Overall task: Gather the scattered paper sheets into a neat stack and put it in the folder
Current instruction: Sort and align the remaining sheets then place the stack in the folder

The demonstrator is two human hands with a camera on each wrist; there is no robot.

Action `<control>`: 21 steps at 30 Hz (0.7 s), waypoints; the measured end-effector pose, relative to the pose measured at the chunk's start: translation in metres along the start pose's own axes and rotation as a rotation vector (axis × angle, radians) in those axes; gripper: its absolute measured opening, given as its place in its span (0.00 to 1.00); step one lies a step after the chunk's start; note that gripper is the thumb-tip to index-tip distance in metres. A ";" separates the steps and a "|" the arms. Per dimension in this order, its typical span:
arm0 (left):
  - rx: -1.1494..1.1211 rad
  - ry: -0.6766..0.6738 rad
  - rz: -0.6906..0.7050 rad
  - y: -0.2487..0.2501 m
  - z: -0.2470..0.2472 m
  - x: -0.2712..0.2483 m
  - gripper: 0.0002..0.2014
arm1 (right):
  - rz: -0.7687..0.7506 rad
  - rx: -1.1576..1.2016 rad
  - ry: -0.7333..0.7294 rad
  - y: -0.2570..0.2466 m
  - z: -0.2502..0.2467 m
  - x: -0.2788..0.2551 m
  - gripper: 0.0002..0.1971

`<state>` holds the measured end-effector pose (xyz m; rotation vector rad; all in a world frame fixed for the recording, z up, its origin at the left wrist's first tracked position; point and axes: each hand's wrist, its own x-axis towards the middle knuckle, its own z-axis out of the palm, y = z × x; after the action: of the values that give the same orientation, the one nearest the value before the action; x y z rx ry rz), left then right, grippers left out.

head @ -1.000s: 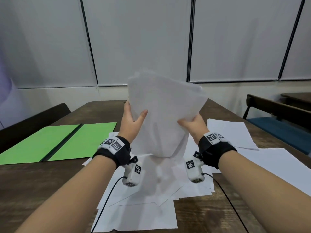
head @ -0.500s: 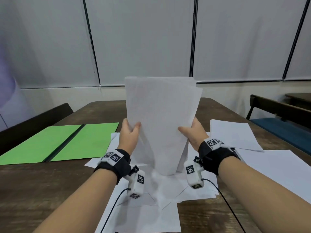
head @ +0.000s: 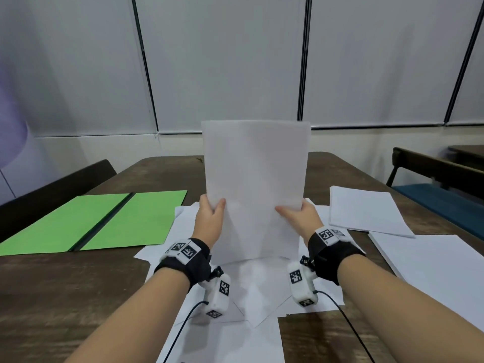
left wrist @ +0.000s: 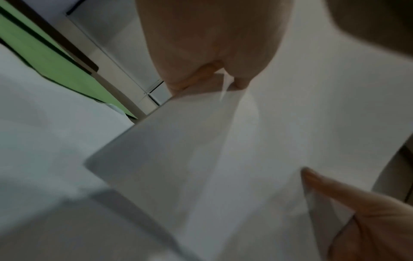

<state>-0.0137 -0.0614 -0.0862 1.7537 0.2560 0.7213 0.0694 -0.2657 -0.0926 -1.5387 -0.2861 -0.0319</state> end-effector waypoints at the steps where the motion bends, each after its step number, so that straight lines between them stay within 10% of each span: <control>1: 0.006 -0.020 -0.005 0.004 0.000 0.000 0.09 | -0.005 -0.018 0.012 -0.003 -0.004 0.003 0.15; 6: 0.179 -0.139 -0.360 -0.004 -0.004 -0.005 0.21 | 0.111 -0.198 -0.031 0.000 -0.036 0.011 0.16; 9: 0.647 -0.188 -0.540 -0.028 -0.018 -0.007 0.34 | 0.215 -0.389 -0.039 0.014 -0.059 0.006 0.21; 12: 1.053 -0.332 -0.567 -0.040 -0.028 -0.016 0.40 | 0.323 -0.669 -0.054 0.026 -0.077 -0.001 0.23; 21: 1.207 -0.435 -0.579 -0.065 -0.012 -0.013 0.47 | 0.555 -1.050 -0.058 0.043 -0.088 -0.003 0.39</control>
<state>-0.0186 -0.0381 -0.1495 2.6869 0.9848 -0.3756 0.0893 -0.3517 -0.1358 -2.6185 0.1704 0.3513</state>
